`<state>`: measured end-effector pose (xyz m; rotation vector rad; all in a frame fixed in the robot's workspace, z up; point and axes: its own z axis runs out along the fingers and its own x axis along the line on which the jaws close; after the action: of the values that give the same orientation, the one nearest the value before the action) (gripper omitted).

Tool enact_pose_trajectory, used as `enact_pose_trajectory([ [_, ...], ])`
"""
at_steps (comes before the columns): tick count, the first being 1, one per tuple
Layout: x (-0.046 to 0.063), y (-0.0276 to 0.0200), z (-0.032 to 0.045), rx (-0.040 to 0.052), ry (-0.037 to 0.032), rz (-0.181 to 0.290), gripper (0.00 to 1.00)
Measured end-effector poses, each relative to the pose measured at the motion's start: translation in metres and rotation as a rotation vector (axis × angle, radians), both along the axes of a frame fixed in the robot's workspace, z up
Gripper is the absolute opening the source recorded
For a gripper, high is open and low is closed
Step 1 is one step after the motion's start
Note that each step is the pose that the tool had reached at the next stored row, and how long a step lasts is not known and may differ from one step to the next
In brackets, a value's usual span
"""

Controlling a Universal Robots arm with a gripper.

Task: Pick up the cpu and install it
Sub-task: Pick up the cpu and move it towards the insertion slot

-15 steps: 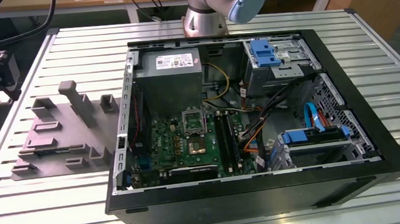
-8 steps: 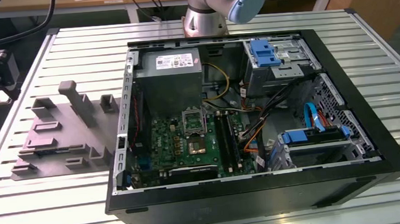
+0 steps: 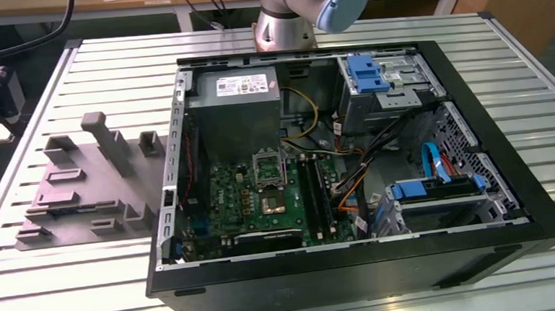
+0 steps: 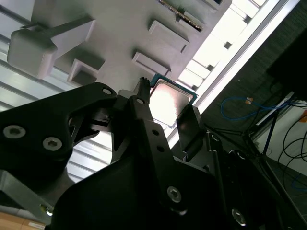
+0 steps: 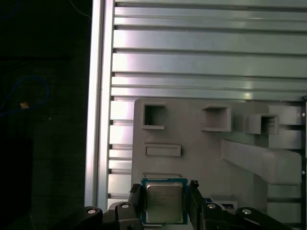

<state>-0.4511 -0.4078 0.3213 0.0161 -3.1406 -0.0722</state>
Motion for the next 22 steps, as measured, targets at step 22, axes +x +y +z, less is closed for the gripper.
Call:
enact_pose_trajectory([
  [22,0.000,0.0000,0.0169,0.0002,-0.0002,0.000,0.47],
])
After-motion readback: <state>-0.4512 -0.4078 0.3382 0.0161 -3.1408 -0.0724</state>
